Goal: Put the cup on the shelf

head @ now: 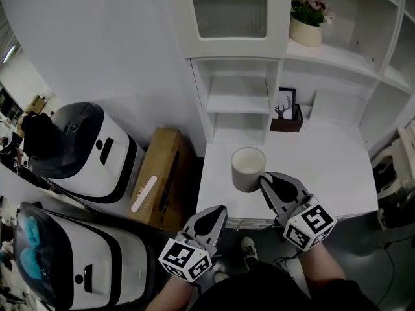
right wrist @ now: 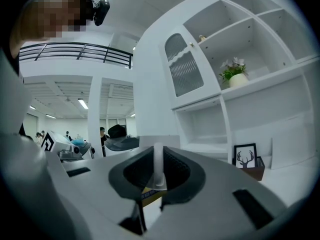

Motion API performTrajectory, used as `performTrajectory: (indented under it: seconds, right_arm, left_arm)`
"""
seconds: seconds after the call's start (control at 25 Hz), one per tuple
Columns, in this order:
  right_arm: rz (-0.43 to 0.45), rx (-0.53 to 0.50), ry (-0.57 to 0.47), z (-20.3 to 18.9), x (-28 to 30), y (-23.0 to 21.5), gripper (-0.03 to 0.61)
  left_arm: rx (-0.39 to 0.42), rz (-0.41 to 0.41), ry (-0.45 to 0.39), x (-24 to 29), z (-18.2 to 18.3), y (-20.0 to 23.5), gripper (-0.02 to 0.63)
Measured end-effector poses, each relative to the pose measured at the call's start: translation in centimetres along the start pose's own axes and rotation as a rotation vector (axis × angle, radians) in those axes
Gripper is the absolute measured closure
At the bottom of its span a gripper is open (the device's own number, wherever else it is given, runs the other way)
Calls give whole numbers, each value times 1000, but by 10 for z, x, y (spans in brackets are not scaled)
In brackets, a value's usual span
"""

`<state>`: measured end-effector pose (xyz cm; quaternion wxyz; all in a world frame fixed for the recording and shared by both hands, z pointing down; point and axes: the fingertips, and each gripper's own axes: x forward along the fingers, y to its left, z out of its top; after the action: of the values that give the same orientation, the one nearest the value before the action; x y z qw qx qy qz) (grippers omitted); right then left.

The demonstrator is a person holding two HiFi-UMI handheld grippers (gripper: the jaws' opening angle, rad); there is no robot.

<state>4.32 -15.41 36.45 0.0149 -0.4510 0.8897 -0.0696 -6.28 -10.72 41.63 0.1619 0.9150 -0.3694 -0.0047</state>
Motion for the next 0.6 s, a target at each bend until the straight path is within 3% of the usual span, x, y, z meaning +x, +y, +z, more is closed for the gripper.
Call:
performTrajectory:
  seconds: [0.6]
  right_arm:
    - [31, 4, -4, 5, 47, -57, 546]
  left_arm:
    - [-5, 54, 0, 53, 10, 33, 609]
